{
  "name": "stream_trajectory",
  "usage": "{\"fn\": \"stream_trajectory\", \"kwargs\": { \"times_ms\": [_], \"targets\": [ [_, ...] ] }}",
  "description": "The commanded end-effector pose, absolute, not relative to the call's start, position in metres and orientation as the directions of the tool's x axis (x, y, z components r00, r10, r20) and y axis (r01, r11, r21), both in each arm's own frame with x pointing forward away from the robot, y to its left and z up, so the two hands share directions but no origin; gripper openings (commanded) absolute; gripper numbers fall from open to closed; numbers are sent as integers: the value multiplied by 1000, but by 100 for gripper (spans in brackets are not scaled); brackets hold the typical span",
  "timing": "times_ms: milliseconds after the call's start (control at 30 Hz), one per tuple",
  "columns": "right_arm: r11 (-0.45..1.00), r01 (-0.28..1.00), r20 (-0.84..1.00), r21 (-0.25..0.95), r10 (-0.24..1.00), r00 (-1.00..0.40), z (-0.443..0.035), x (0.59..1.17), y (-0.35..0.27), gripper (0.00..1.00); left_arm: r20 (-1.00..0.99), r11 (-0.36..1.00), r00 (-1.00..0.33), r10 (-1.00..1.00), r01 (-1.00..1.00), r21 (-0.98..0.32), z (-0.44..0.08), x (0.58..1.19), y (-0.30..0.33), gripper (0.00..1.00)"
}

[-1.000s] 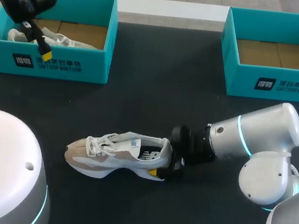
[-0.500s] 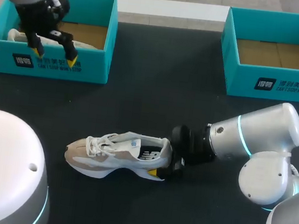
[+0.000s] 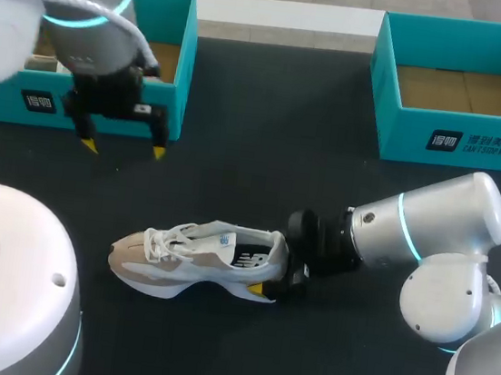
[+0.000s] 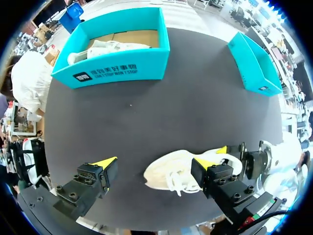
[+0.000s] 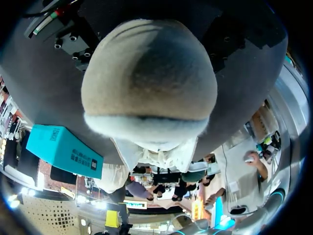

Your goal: Take the shoe out of the shoebox, open the shoe tongue, remove and reinsert the insole, then place the shoe into the shoebox

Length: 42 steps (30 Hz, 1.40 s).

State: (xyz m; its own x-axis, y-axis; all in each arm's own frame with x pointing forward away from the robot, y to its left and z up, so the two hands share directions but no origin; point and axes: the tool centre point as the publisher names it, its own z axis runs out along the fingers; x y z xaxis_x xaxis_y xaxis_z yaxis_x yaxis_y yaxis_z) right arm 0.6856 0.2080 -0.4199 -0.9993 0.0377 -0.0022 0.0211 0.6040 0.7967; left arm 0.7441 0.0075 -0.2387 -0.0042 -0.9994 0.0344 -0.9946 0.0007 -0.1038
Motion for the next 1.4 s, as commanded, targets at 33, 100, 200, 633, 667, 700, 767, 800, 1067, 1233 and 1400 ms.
{"fn": "stream_trajectory", "kwargs": {
  "times_ms": [33, 100, 200, 633, 667, 700, 767, 800, 1067, 1233, 1400],
  "targets": [
    [604, 21, -4, 796, 40, -999, -423, 683, 210, 0, 9, -5, 4, -1000, -996, -91, -249, 744, -16, 100],
    [604, 21, -4, 796, 40, -999, -423, 683, 210, 0, 22, -11, 9, -1000, -997, -79, -249, 741, -25, 100],
    [604, 21, -4, 796, 40, -999, -423, 683, 210, 0, 29, -15, 13, -1000, -998, -60, -251, 736, -36, 100],
    [604, 21, -4, 796, 40, -999, -423, 683, 210, 0, 17, 52, -52, -998, -999, -1, -263, 723, -62, 100],
    [604, 21, -4, 796, 40, -999, -423, 683, 210, 0, 17, 52, -52, -998, -999, -1, -263, 723, -62, 100],
    [604, 21, -4, 796, 40, -999, -423, 683, 210, 0, 17, 52, -52, -998, -999, -1, -263, 723, -62, 100],
    [604, 21, -4, 796, 40, -999, -423, 683, 210, 0, 17, 52, -52, -998, -999, -1, -263, 723, -62, 100],
    [604, 21, -4, 796, 40, -999, -423, 683, 210, 0, 17, 52, -52, -998, -999, -1, -263, 723, -62, 100],
    [604, 21, -4, 796, 40, -999, -423, 683, 210, 0, 17, 52, -52, -998, -999, -1, -263, 723, -62, 100],
    [604, 21, -4, 796, 40, -999, -423, 683, 210, 0, 3, 90, -89, -996, -996, 17, -273, 702, -81, 100],
    [604, 21, -4, 796, 40, -999, -423, 683, 210, 0, 8, 105, -104, -995, -992, 68, -292, 686, -102, 100]
  ]
}}
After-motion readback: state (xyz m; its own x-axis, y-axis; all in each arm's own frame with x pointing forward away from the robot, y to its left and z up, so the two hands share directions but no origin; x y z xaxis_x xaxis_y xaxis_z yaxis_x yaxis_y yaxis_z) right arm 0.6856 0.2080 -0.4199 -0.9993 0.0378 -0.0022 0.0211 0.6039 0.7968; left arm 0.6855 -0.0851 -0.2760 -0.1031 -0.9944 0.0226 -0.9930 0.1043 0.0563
